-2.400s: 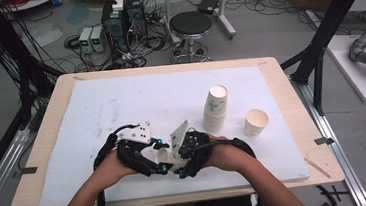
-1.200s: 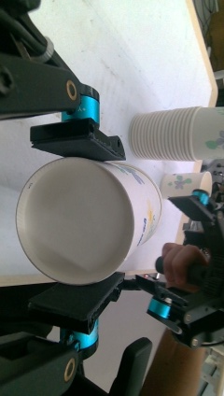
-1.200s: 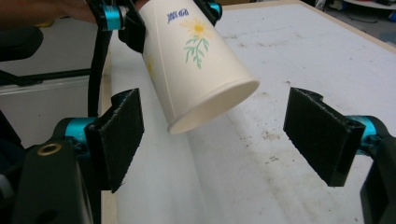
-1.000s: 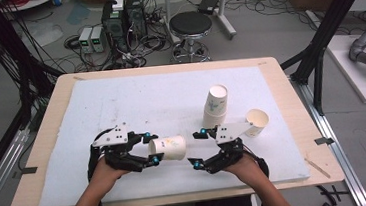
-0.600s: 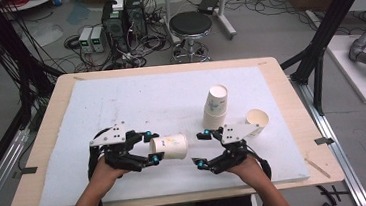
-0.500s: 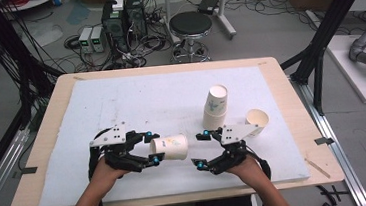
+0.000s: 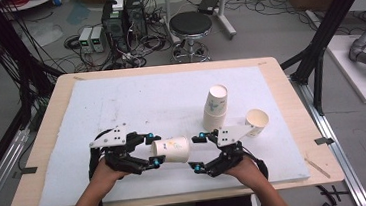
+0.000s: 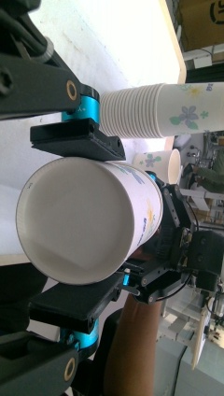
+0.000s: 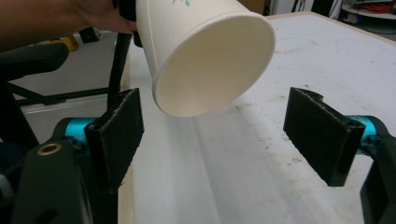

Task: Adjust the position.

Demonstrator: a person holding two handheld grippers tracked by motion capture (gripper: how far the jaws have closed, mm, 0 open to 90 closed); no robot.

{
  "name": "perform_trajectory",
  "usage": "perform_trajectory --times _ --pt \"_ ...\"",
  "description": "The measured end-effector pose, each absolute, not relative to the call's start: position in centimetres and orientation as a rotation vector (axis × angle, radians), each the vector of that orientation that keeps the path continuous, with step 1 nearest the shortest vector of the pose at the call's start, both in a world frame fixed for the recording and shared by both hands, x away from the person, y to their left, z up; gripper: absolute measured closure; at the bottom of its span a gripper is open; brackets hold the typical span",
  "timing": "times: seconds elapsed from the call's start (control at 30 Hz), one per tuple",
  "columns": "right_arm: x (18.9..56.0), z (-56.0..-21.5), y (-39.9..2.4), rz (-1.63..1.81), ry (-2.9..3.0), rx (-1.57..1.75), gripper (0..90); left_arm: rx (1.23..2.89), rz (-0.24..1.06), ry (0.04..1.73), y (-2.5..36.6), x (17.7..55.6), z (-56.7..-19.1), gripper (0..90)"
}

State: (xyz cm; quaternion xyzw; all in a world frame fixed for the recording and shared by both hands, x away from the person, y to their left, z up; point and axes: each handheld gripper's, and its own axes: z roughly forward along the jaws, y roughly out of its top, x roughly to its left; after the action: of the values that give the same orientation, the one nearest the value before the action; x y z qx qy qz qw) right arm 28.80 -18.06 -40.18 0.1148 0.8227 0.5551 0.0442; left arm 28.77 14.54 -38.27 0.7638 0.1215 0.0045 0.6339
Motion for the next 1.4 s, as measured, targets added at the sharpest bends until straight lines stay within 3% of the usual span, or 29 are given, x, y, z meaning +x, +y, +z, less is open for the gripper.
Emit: perform_trajectory --times 0.73,1.23,1.4 --pt "29.4 -40.3 -16.8 1.837 2.548 0.262 21.4 1.71 -0.061 0.221 14.0 28.7 -38.5 36.4" --pt "29.5 -40.1 -17.0 1.906 2.524 0.251 28.1 1.691 -0.083 0.228 14.3 28.7 -39.3 35.3" --pt "29.4 -40.0 -17.1 1.887 2.547 0.245 28.7 1.756 -0.051 0.302 13.9 28.6 -39.5 16.0"
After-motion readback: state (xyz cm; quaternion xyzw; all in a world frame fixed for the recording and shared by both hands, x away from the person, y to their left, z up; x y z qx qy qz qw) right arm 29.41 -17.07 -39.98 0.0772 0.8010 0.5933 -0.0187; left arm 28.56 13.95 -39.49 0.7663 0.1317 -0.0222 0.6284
